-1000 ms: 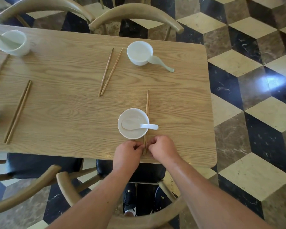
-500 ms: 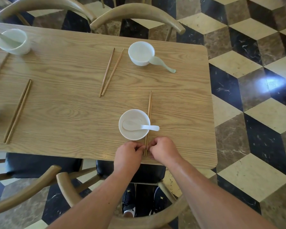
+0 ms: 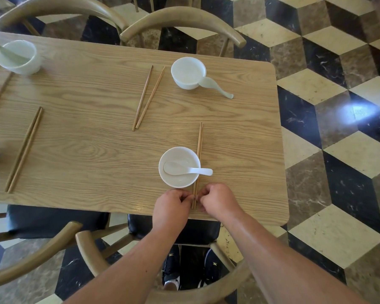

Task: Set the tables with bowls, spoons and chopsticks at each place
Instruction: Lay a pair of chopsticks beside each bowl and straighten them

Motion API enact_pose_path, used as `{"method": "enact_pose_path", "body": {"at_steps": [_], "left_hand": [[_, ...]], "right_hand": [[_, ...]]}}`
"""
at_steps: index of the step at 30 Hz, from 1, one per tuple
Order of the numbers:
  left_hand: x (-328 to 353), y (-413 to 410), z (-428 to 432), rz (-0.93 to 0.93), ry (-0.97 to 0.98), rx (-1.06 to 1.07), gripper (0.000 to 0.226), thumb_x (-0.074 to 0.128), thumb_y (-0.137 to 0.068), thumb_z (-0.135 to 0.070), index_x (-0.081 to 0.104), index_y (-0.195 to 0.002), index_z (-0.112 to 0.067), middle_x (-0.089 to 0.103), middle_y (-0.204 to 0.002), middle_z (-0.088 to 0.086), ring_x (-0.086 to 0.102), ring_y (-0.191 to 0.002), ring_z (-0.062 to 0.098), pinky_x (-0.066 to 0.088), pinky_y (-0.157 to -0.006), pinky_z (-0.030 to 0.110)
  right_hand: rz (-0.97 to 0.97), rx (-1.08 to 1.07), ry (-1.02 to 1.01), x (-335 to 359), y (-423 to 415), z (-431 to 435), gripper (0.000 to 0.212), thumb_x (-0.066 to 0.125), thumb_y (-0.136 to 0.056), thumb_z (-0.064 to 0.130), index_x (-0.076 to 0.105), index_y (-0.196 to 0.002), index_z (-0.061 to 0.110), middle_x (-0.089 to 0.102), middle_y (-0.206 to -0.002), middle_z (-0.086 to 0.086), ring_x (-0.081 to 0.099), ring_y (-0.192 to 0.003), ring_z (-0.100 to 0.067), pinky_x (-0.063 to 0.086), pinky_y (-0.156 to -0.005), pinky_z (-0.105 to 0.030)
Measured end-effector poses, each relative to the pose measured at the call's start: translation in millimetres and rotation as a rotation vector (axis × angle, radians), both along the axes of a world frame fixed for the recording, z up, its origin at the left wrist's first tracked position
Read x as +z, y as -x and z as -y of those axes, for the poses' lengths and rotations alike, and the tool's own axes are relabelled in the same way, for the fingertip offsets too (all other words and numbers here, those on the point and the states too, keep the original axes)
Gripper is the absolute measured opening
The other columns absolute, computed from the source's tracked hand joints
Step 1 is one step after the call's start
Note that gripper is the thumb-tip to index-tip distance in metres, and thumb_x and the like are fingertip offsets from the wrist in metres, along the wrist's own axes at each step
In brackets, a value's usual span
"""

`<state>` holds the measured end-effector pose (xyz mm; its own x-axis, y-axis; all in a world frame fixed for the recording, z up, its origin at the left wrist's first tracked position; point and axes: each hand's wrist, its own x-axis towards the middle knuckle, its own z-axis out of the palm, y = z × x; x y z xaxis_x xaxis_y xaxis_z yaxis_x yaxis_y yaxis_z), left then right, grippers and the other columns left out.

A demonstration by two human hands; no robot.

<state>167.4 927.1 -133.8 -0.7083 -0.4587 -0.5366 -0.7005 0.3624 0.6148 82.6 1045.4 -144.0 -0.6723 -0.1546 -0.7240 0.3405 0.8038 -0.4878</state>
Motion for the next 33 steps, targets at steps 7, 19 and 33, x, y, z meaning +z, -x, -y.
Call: {"method": "enact_pose_path", "body": {"at_steps": [7,19,33], "left_hand": [[-2,-1,0,0.009,-0.020,0.019,0.017,0.070,-0.098,-0.034,0.083,-0.089,-0.028,0.074,-0.083,-0.015,0.064,-0.083,0.004,0.045,-0.065,0.021],[11,-8,3,0.027,-0.104,0.069,0.012,0.072,-0.098,-0.034,0.082,-0.094,-0.030,0.076,-0.086,-0.014,0.069,-0.087,0.007,0.058,-0.081,0.033],[107,65,-102,-0.054,0.240,-0.394,0.044,0.052,-0.104,-0.055,0.067,-0.138,-0.033,0.070,-0.136,-0.008,0.063,-0.126,0.017,0.051,-0.102,0.035]], "right_hand": [[0.019,-0.016,0.008,-2,0,-1,0.014,0.066,-0.087,0.012,0.075,-0.082,0.023,0.080,-0.084,-0.009,0.079,-0.086,-0.033,0.066,-0.086,-0.052],[0.026,-0.088,0.093,12,-7,-11,0.020,0.072,-0.095,0.008,0.075,-0.079,0.019,0.080,-0.082,-0.013,0.080,-0.085,-0.037,0.067,-0.083,-0.053],[-0.502,0.235,-0.013,114,54,-150,0.040,0.061,-0.103,0.043,0.069,-0.135,0.020,0.068,-0.129,0.002,0.061,-0.124,-0.018,0.053,-0.102,-0.037]]}}
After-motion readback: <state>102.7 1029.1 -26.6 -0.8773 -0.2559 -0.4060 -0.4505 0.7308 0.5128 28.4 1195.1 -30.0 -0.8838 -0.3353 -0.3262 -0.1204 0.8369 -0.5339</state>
